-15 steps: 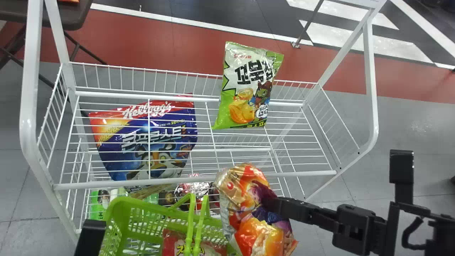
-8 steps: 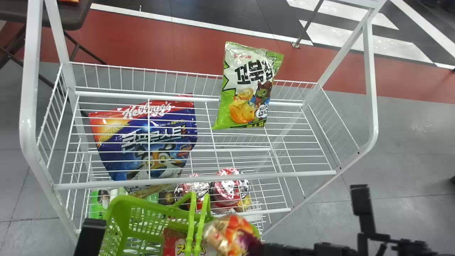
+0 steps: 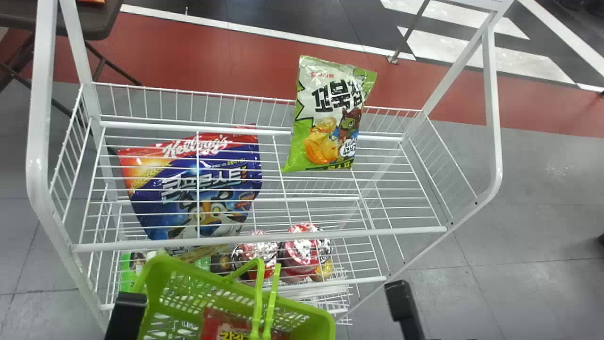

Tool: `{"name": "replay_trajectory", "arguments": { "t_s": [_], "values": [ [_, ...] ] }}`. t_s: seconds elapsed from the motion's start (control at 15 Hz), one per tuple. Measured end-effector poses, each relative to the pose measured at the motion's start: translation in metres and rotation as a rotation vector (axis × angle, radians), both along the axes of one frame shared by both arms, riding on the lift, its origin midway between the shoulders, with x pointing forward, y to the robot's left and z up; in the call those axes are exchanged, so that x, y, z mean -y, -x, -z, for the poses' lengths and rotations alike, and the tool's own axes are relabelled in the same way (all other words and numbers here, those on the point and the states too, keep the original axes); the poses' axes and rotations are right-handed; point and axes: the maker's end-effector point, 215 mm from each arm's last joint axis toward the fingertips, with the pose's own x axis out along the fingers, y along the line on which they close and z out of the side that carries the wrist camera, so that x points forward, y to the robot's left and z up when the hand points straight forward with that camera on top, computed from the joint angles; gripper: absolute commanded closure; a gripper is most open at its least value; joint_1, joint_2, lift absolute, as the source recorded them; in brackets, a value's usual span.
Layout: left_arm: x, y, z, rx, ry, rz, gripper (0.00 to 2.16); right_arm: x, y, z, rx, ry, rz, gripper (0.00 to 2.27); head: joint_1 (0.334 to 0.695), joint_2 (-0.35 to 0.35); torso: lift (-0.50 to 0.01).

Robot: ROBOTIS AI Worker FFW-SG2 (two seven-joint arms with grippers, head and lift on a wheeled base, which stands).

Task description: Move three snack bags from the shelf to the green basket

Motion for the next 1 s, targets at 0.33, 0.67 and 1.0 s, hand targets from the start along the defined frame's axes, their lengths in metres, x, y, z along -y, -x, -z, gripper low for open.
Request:
{"name": "replay_trajectory", "arguments": {
  "t_s": [0.33, 0.67, 1.0],
  "values": [
    [0.000, 0.002, 0.000, -0.002, -0.001, 0.001, 2.04, 0.011, -0.087, 0.002, 0.297, 0.021, 0.125, 1.90, 0.695, -0.350, -0.043],
    [-0.001, -0.001, -0.001, 0.005, -0.003, -0.002, 2.04, 0.043, -0.089, -0.010, 0.329, 0.044, 0.153, 0.02, 0.695, -0.350, -0.043],
    [-0.002, -0.003, 0.000, 0.005, -0.006, -0.006, 2.04, 0.024, -0.027, -0.079, 0.209, -0.059, 0.011, 0.07, 0.695, -0.350, -0.043]
  ]
}}
